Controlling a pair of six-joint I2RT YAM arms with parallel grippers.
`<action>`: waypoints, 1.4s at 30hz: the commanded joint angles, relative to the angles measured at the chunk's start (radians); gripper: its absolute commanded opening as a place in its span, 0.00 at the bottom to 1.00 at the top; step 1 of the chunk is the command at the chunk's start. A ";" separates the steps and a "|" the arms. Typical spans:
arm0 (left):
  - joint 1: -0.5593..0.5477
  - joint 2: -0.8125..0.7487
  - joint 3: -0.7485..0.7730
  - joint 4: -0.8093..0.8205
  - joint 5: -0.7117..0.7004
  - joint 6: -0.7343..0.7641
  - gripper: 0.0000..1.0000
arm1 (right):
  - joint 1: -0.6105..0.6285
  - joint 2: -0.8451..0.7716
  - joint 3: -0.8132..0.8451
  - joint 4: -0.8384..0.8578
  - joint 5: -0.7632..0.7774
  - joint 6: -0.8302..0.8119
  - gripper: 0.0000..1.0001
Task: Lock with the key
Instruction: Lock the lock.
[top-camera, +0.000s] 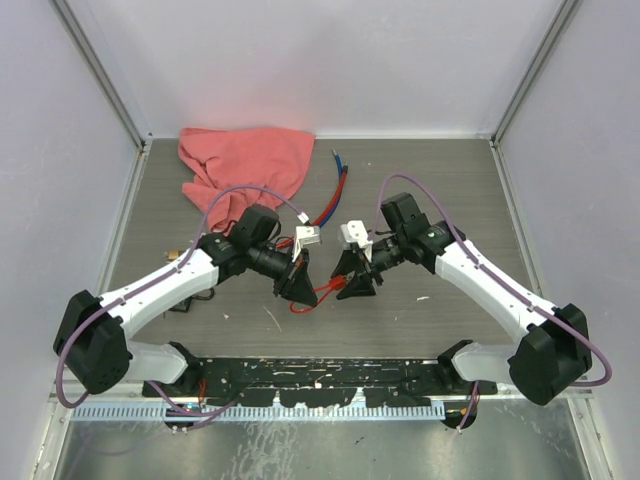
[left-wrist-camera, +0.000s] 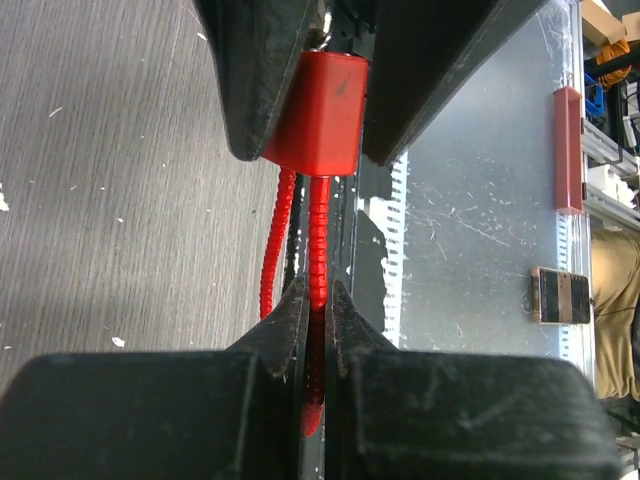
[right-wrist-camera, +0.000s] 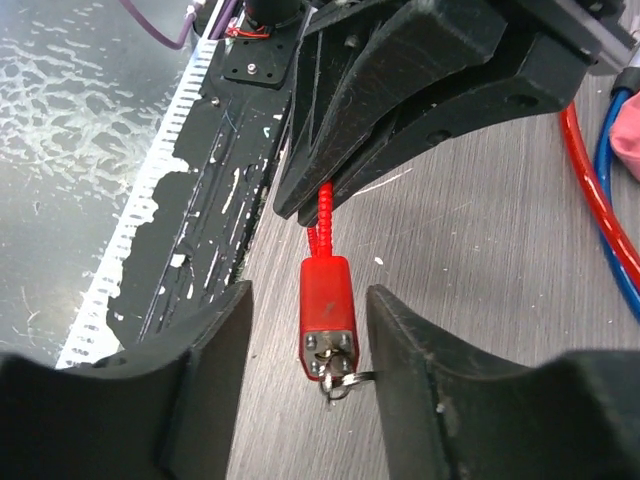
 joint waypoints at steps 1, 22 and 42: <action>-0.001 -0.039 0.036 0.082 0.004 -0.019 0.00 | 0.018 0.003 0.009 0.040 0.020 0.023 0.44; -0.198 -0.302 -0.360 0.696 -0.538 -0.130 0.83 | -0.028 0.001 0.030 0.068 -0.046 0.112 0.01; -0.262 -0.211 -0.406 0.864 -0.627 -0.090 0.57 | -0.037 0.005 0.018 0.087 -0.039 0.124 0.01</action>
